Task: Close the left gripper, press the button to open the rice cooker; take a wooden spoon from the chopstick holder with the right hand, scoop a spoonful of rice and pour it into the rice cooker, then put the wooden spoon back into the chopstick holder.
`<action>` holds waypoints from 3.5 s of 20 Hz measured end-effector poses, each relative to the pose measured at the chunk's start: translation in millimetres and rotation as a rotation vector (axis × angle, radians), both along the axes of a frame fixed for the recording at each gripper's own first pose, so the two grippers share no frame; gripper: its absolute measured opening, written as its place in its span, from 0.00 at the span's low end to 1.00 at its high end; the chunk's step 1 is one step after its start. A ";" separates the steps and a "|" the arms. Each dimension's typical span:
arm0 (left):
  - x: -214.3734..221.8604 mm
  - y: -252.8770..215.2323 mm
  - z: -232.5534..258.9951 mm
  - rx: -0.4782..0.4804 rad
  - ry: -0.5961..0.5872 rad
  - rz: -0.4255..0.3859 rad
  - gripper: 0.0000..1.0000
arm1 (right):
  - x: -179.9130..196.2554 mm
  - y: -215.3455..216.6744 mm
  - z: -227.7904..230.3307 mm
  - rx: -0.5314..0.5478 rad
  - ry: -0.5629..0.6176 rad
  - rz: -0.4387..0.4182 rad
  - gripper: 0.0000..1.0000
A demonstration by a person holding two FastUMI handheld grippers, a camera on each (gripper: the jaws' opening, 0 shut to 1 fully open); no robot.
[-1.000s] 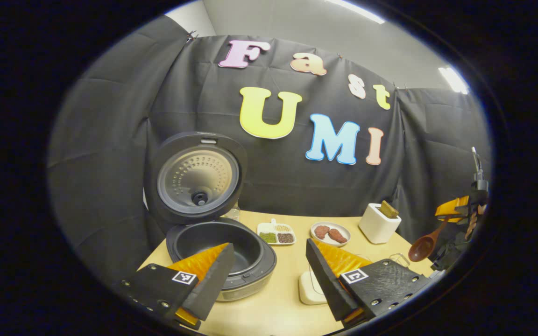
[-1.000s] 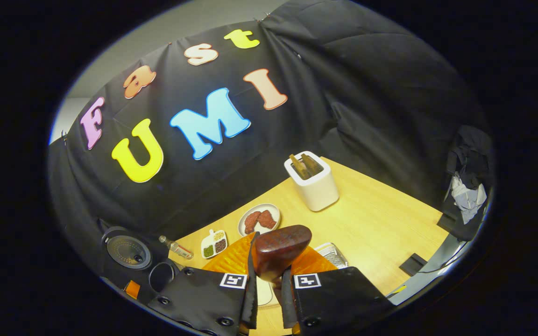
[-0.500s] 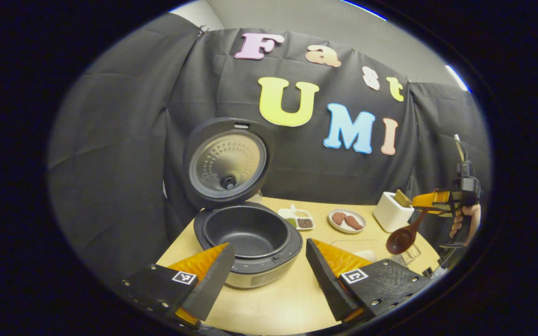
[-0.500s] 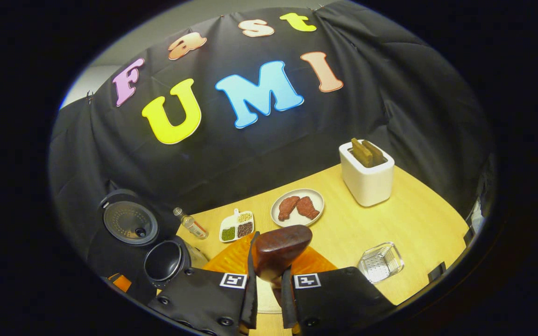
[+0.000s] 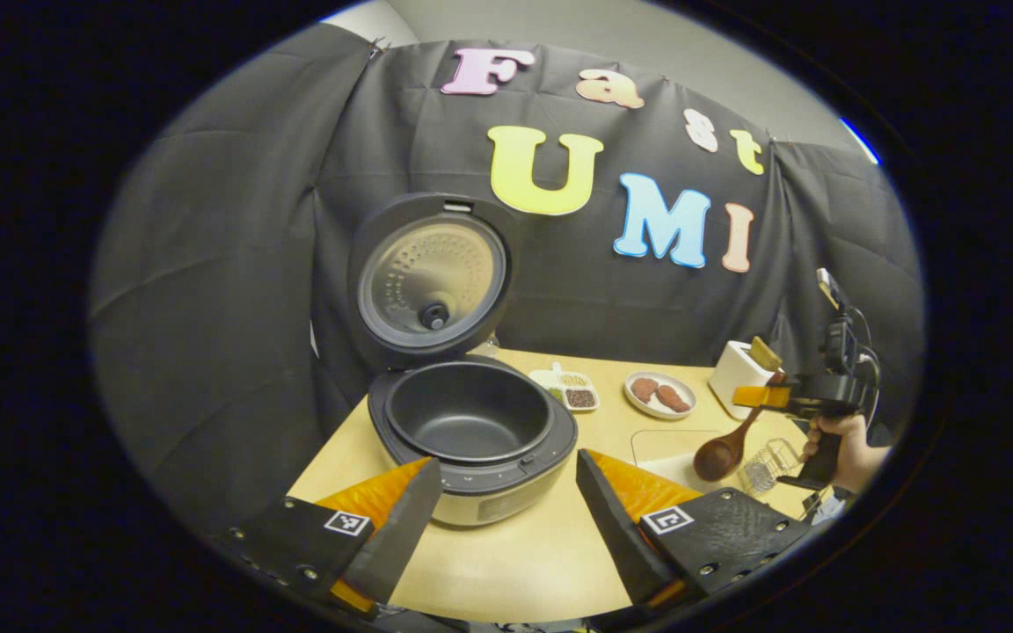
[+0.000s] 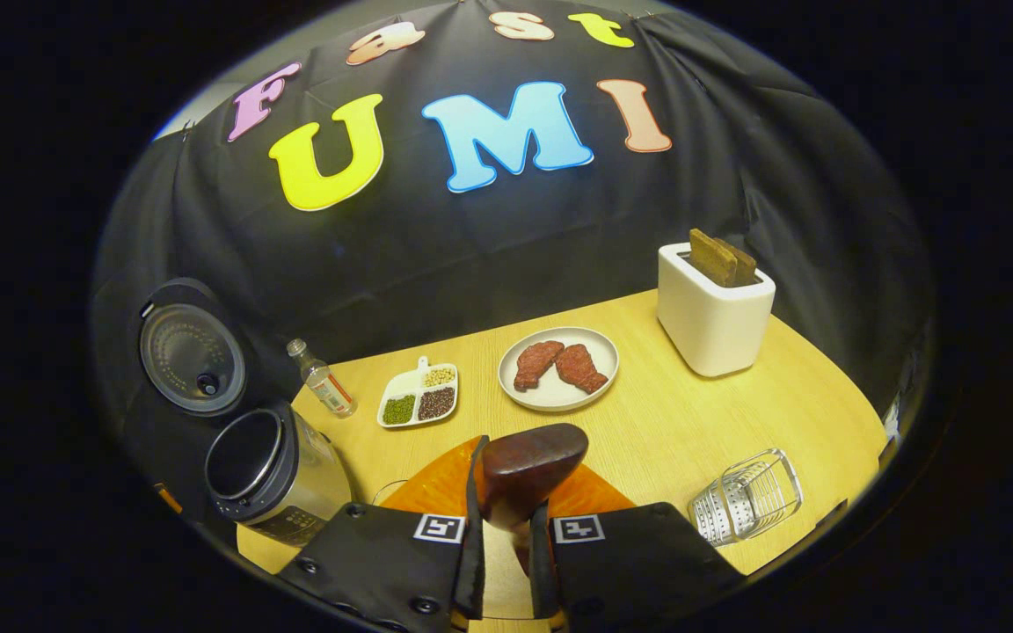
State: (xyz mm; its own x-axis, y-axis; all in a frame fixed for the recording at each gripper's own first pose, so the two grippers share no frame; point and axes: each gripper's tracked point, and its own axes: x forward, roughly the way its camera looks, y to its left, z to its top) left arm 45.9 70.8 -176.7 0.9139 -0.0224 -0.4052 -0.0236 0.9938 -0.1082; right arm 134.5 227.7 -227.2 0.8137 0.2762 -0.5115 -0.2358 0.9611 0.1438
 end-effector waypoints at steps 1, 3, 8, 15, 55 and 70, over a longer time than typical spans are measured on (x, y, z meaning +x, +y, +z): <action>1.4 -1.4 1.1 0.001 0.001 0.001 0.96 | -1.1 0.9 -8.3 -0.007 0.011 -0.004 0.20; 4.6 -1.9 8.7 -0.004 -0.015 0.002 0.96 | -9.9 9.3 -26.2 0.003 0.051 0.001 0.23; 6.6 13.0 17.4 0.026 -0.028 0.028 0.96 | -28.9 36.9 -40.5 0.079 0.120 0.012 0.20; -28.3 18.1 17.9 -0.038 -0.022 0.095 0.96 | -49.9 77.8 -42.2 0.174 0.236 0.045 0.20; -45.3 76.6 34.1 -0.007 -0.139 0.178 0.96 | -31.6 94.1 79.7 0.847 0.536 -0.140 0.19; -53.3 101.5 24.0 -0.003 -0.096 0.261 0.96 | -23.0 252.9 111.8 0.773 0.499 0.122 0.18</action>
